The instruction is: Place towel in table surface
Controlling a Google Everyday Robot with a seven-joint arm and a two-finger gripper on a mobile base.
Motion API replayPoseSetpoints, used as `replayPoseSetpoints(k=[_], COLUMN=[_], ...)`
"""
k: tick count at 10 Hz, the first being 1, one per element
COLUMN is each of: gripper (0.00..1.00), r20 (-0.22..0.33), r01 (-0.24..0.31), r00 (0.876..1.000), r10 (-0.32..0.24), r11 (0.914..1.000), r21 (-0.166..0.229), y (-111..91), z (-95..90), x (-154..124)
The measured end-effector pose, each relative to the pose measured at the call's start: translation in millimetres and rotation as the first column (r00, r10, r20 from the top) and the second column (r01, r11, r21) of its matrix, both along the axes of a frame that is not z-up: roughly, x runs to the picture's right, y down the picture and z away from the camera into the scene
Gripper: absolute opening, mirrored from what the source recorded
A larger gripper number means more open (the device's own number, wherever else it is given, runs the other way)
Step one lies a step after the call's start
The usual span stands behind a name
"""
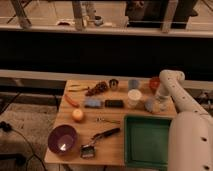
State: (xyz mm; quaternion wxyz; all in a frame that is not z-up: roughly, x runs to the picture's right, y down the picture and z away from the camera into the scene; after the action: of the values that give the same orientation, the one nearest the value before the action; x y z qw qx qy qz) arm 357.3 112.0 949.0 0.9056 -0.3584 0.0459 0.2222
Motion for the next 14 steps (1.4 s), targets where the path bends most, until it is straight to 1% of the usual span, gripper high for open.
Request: replayPoseSetpoints(k=[1, 2, 3, 4, 5, 6, 7, 9, 10, 12, 14], gripper=[0.26, 0.12, 0.07, 0.05, 0.05, 0.05, 0.05, 0.05, 0.05, 0.05, 0.05], r20=[-0.001, 0.004, 0.003, 0.001, -0.001, 0.012, 0.03, 0.053, 0.065, 0.067, 0.084], r01=[0.001, -0.003, -0.002, -0.001, 0.001, 0.002, -0.005, -0.013, -0.014, -0.017, -0.022], r00=[1.0, 1.0, 1.0, 1.0, 1.0, 1.0, 1.0, 0.999, 0.998, 0.998, 0.996], r10=[-0.001, 0.003, 0.002, 0.001, -0.001, -0.002, 0.004, 0.01, 0.01, 0.012, 0.015], r11=[1.0, 0.9999, 1.0, 1.0, 1.0, 0.9999, 0.9995, 0.9983, 0.9978, 0.997, 0.9967], r21=[0.0, -0.011, -0.009, -0.007, -0.005, 0.01, 0.032, 0.058, 0.065, 0.075, 0.078], y=[-1.1, -0.4, -1.8, -2.7, -2.8, -5.3, -9.7, -16.9, -18.0, -18.8, -22.5], z=[-1.1, -5.0, -5.8, -6.2, -5.8, -7.9, -14.7, -26.0, -26.4, -31.0, -42.7], x=[0.1, -0.8, -0.4, 0.3, 1.1, -2.0, -4.0, -7.2, -12.2, -9.5, -17.3])
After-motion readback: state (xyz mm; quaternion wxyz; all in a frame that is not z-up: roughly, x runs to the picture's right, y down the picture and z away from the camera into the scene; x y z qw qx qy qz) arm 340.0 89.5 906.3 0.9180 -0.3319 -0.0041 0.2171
